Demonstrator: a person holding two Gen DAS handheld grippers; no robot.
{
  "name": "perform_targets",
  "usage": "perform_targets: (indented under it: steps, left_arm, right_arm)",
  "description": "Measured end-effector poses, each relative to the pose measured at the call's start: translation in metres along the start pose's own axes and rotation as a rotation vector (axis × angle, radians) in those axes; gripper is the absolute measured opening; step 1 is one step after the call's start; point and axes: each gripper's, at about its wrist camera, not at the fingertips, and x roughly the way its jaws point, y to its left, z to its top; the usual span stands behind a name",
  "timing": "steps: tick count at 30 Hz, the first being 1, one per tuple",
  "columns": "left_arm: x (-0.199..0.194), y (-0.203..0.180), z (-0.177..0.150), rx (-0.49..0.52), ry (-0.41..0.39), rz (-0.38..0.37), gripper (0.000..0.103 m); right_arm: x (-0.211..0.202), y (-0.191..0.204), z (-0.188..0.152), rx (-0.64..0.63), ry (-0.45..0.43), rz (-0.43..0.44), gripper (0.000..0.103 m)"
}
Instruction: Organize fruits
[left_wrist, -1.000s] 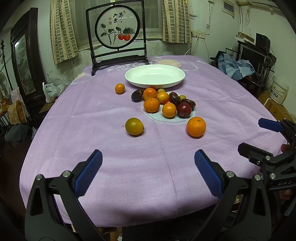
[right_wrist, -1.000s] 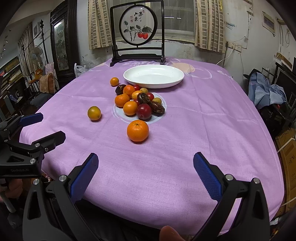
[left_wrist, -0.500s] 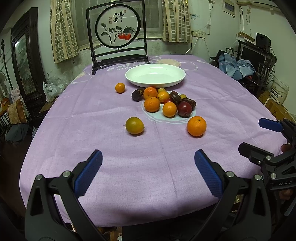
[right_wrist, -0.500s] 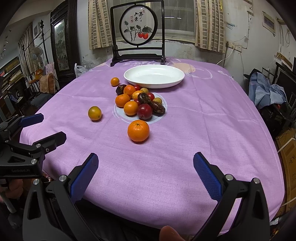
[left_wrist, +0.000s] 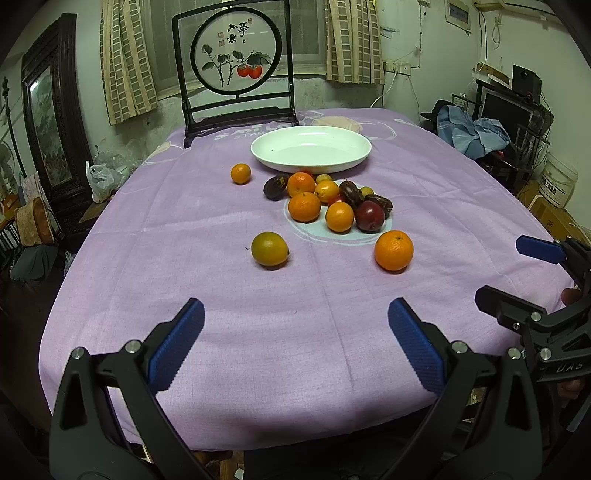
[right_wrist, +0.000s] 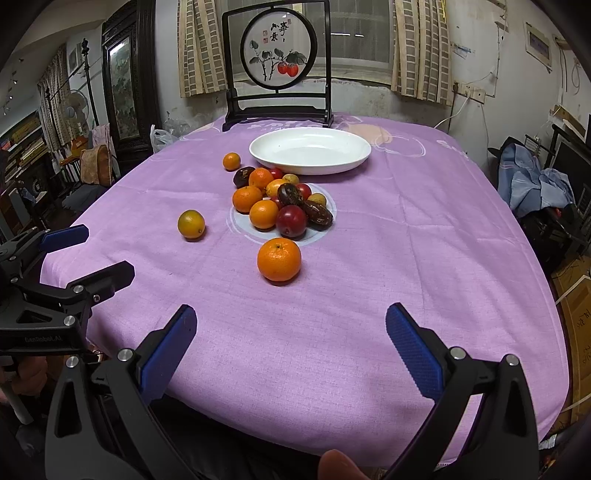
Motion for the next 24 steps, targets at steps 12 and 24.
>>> perform_targets:
  steps: [12, 24]
  left_arm:
    - [0.0003, 0.0004, -0.0003, -0.003, 0.001, -0.005, 0.101]
    - [0.0012, 0.0015, -0.0033, -0.005, 0.003, -0.002, 0.101]
  right_arm:
    - [0.0007, 0.0, 0.0002, 0.0, -0.002, 0.0, 0.102]
    - [0.0013, 0.0006, 0.0011, 0.0, -0.003, 0.004, 0.102]
